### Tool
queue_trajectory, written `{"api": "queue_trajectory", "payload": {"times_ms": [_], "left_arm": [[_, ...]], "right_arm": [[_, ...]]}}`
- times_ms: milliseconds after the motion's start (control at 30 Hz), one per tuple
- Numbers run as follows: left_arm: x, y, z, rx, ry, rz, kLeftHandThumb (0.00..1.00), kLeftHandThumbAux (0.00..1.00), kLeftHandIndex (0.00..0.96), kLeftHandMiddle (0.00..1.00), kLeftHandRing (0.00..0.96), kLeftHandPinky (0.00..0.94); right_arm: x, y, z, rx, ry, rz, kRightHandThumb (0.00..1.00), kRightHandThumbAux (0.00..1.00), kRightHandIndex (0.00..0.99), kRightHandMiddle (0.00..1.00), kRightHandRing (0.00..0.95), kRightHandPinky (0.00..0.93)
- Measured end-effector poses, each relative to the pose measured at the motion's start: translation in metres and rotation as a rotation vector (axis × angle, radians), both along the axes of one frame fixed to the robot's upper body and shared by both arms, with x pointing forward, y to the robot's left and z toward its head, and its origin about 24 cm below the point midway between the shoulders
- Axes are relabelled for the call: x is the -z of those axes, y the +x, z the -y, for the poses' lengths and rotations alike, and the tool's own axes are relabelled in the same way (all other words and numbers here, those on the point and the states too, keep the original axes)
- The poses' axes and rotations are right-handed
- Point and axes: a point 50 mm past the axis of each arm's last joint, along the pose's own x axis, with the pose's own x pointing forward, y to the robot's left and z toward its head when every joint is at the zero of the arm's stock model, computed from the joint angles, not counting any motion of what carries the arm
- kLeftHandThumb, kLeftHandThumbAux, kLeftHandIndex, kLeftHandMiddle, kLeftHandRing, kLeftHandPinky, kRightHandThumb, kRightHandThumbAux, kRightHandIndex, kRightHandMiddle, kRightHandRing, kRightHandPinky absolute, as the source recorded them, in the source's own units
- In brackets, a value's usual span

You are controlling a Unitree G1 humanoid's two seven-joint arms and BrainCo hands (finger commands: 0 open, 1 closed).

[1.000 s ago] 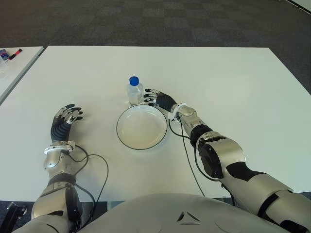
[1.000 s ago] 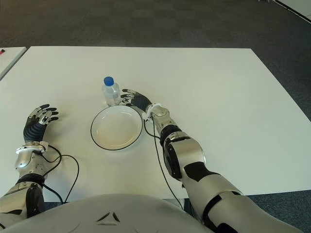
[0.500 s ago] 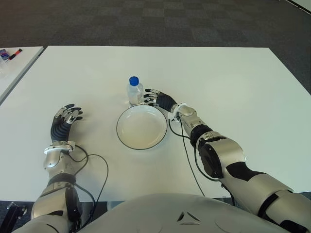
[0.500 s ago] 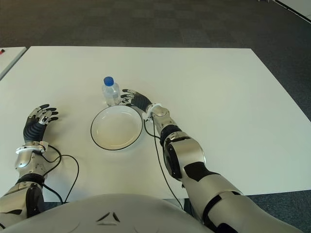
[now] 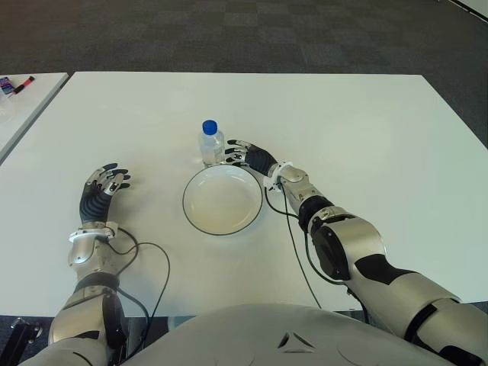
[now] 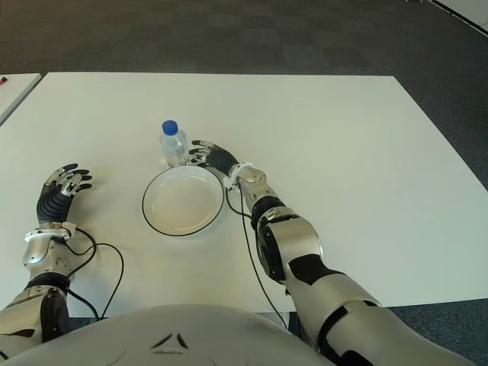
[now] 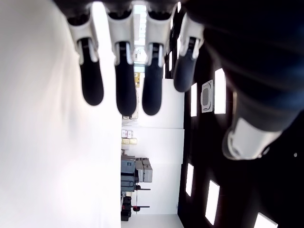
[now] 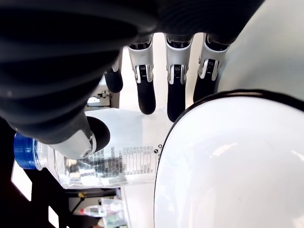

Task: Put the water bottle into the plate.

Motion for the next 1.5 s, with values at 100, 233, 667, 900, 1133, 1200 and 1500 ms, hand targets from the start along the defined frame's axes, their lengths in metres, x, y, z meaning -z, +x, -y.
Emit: {"api": "queue_trajectory", "payload": {"times_ms": [100, 233, 667, 900, 1133, 1200, 1500], "left_arm": [[0.0, 0.0, 0.0, 0.0, 0.0, 0.0, 0.235, 0.635, 0.283, 0.371, 0.39, 0.404], [0.0, 0.0, 0.0, 0.003, 0.0, 0.001, 0.233, 0.634, 0.28, 0.37, 0.388, 0.4], [-0.001, 0.0, 0.002, 0.008, 0.007, 0.011, 0.231, 0.65, 0.287, 0.384, 0.395, 0.41], [-0.001, 0.001, 0.002, 0.009, 0.01, 0.016, 0.234, 0.654, 0.289, 0.385, 0.395, 0.41], [-0.001, 0.001, 0.003, 0.01, 0.009, 0.019, 0.235, 0.654, 0.289, 0.388, 0.398, 0.414], [-0.001, 0.001, 0.003, 0.01, 0.009, 0.019, 0.235, 0.652, 0.288, 0.388, 0.398, 0.414], [-0.002, 0.001, 0.003, 0.017, 0.009, 0.022, 0.246, 0.638, 0.286, 0.385, 0.398, 0.415]], "right_arm": [[0.0, 0.0, 0.0, -0.002, -0.001, 0.0, 0.183, 0.575, 0.115, 0.259, 0.275, 0.331], [-0.002, 0.0, -0.001, -0.024, 0.015, 0.011, 0.186, 0.583, 0.157, 0.285, 0.299, 0.343], [-0.014, 0.0, -0.006, -0.086, 0.035, 0.149, 0.112, 0.605, 0.237, 0.325, 0.346, 0.385], [-0.012, -0.002, -0.006, -0.09, 0.033, 0.149, 0.103, 0.597, 0.232, 0.326, 0.351, 0.382], [-0.009, -0.004, -0.005, -0.09, 0.033, 0.138, 0.095, 0.592, 0.217, 0.323, 0.35, 0.378], [-0.008, -0.005, -0.005, -0.088, 0.034, 0.136, 0.091, 0.592, 0.215, 0.323, 0.351, 0.381], [-0.006, -0.006, -0.004, -0.083, 0.037, 0.134, 0.069, 0.581, 0.214, 0.335, 0.36, 0.384]]}}
